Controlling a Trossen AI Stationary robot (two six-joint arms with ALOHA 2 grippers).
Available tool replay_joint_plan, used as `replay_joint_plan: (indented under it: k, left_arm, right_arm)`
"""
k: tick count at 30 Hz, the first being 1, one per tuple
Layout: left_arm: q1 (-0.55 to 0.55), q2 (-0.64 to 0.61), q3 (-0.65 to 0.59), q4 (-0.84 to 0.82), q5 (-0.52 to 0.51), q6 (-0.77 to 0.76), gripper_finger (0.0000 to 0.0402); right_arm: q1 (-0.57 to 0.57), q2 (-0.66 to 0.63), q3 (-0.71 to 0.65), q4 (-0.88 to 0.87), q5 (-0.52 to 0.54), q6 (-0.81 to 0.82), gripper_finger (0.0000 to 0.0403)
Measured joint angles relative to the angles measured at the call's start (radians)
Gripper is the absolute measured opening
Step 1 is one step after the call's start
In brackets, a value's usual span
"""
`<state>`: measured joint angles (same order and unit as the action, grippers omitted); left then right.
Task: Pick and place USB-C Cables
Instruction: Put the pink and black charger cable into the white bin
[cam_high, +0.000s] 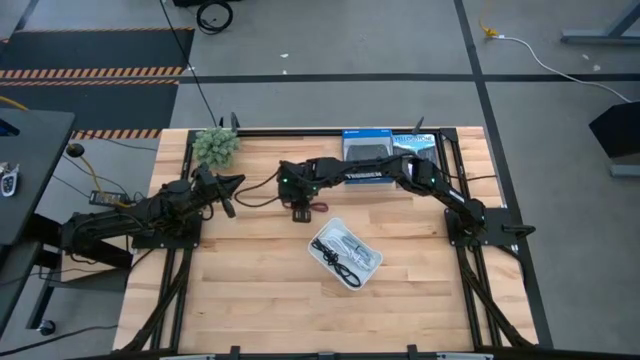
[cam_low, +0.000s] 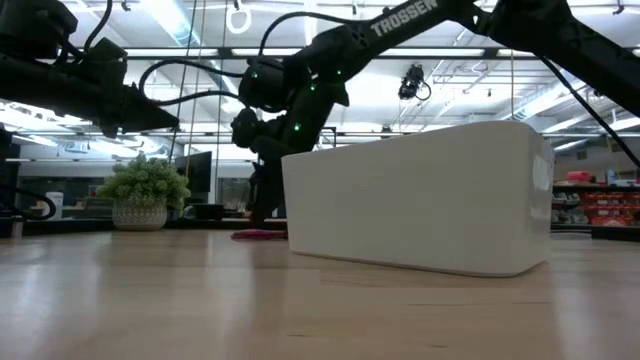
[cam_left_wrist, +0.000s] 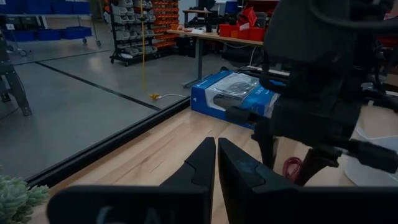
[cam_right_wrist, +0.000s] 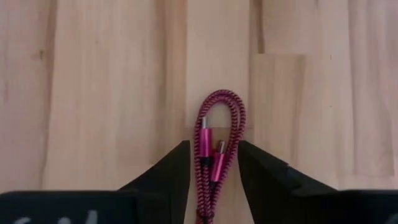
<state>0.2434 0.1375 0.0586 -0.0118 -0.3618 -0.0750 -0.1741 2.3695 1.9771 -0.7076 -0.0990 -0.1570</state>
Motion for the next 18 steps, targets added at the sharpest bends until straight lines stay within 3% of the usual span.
replay_joint_plan:
  k: [11,18]
  left_arm:
    - [0.0,0.0,0.0,0.0,0.0,0.0,0.0025]
    - [0.0,0.0,0.0,0.0,0.0,0.0,0.0025]
  right_arm:
    - [0.002,-0.005,-0.108,0.092,0.029,0.004,0.0137]
    - [0.0,-0.004,-0.11,0.095,0.061,0.008,0.005]
